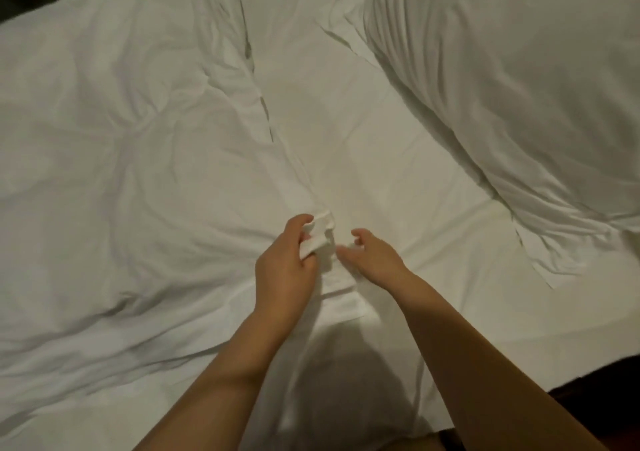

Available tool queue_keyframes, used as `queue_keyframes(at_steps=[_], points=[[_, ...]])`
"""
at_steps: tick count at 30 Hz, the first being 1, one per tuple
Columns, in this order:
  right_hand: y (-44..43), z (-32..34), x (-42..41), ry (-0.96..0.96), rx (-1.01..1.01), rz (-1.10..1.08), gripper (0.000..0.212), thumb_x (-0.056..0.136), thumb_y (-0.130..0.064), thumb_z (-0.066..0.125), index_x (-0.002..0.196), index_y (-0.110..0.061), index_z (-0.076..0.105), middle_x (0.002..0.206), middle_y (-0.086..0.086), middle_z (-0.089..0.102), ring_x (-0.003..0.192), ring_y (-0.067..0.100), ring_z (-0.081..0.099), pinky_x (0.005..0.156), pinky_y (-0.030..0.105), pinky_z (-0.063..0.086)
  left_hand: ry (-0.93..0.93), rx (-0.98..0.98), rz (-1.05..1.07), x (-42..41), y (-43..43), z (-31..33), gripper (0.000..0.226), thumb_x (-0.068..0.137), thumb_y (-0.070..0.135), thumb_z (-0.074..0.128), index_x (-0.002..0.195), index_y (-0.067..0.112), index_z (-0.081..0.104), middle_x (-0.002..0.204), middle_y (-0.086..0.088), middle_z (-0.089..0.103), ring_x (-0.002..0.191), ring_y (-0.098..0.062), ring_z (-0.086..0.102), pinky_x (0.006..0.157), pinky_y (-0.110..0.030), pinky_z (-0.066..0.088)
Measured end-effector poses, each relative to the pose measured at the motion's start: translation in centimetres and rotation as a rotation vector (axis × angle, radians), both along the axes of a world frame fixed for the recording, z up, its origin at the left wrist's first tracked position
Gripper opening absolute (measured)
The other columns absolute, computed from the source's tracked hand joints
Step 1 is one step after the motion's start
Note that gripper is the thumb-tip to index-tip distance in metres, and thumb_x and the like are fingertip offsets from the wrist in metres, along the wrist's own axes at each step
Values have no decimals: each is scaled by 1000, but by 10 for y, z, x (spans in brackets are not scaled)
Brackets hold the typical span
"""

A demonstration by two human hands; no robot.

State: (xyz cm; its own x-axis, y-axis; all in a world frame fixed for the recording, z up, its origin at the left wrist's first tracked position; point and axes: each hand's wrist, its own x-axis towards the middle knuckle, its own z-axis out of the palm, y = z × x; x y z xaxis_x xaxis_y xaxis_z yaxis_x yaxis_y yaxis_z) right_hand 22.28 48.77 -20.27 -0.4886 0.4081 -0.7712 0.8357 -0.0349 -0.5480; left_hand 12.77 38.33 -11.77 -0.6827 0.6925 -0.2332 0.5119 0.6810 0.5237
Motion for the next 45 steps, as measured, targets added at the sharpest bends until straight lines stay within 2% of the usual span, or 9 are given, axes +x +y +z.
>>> queue_keyframes(at_steps=[2,4,9,17,23,31,34,40,45], points=[[-11,-10,3,-67,-15,152,25,87,-49,55,95,-25,54,96,-4,56,97,20,56,88,31,43,-32,-43,-15,5,-5,-7,27,90,16,54,117,21,55,87,11,55,74,-9,48,63,-19,29],[-15,-4,7,-3,22,175,31,93,-37,54,68,-26,37,71,-9,41,70,11,44,63,19,34,-94,-35,-45,4,-9,-10,8,92,24,56,90,16,56,72,7,56,63,-8,48,59,-22,31],[-16,18,18,161,154,-15,39,99,-28,45,64,-18,32,66,-4,38,63,14,37,55,25,26,-268,171,94,-16,-21,14,35,93,30,53,62,19,42,56,8,44,54,-3,40,54,-17,32],[-54,87,0,456,38,-517,27,97,-24,48,73,-11,47,60,1,52,48,6,58,77,44,51,-158,291,181,-39,-42,71,6,95,23,52,99,20,56,78,12,56,66,7,52,57,-7,37],[-78,149,-24,604,189,-453,37,93,-19,56,58,-18,42,47,-13,38,49,4,36,55,21,32,-136,45,-303,-8,-62,68,99,77,34,75,151,29,9,140,2,37,123,-10,42,89,-16,33],[-81,172,-24,759,-20,-494,23,91,-13,60,70,-4,56,70,10,49,70,17,45,68,27,36,273,348,-144,-17,-75,76,80,72,7,65,139,27,27,122,-13,52,85,-23,59,55,-27,42],[-67,160,-13,701,-28,-557,25,90,-12,61,66,-7,56,70,11,50,72,21,45,72,31,37,246,338,-256,-14,-71,75,54,82,31,60,133,23,44,116,-5,61,87,-7,51,63,-22,43],[-62,144,0,547,19,-528,36,92,-17,59,58,-16,45,62,0,40,64,13,37,57,19,31,42,399,28,-9,-66,79,31,97,15,41,121,11,61,86,6,60,75,-11,54,65,-2,34],[-77,144,16,556,52,-739,31,89,-10,62,59,-11,53,60,5,50,62,16,45,61,28,36,-85,469,5,28,-52,95,34,97,12,41,125,6,60,121,4,59,110,2,50,91,4,28]])
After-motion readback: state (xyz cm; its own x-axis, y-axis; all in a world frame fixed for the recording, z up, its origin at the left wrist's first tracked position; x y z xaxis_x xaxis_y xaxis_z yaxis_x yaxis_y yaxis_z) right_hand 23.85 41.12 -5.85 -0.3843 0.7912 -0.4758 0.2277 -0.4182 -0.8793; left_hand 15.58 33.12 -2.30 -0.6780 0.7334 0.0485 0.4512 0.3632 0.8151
